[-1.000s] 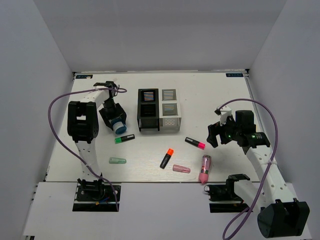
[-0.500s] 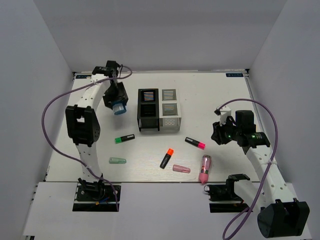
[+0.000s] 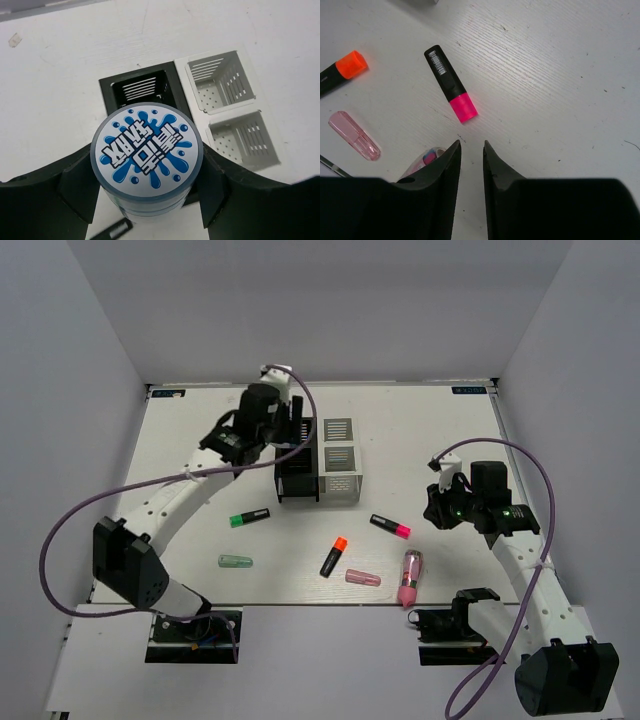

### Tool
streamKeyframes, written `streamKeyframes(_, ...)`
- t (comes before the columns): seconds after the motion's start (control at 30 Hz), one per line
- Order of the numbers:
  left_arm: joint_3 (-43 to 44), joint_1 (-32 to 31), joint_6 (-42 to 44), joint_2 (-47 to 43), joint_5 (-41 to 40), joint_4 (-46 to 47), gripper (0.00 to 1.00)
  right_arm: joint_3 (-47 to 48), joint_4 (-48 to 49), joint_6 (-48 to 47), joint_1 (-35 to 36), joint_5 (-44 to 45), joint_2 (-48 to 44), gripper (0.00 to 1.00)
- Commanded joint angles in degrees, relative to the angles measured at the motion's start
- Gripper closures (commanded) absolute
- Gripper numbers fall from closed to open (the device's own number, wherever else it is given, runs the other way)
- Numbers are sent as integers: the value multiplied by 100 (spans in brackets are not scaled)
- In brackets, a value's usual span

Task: Sort the stationery into containers
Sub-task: Place the stationery in the storage box.

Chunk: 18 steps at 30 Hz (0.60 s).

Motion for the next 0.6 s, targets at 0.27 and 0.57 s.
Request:
streamKeyframes(0.27, -55, -358, 905, 1036, -1243, 3209, 100, -83, 149, -26, -4, -58, -36, 70)
streamKeyframes(0.57, -255, -332, 915, 1309, -1436, 3455, 100, -82, 158, -9, 5, -14, -45, 69)
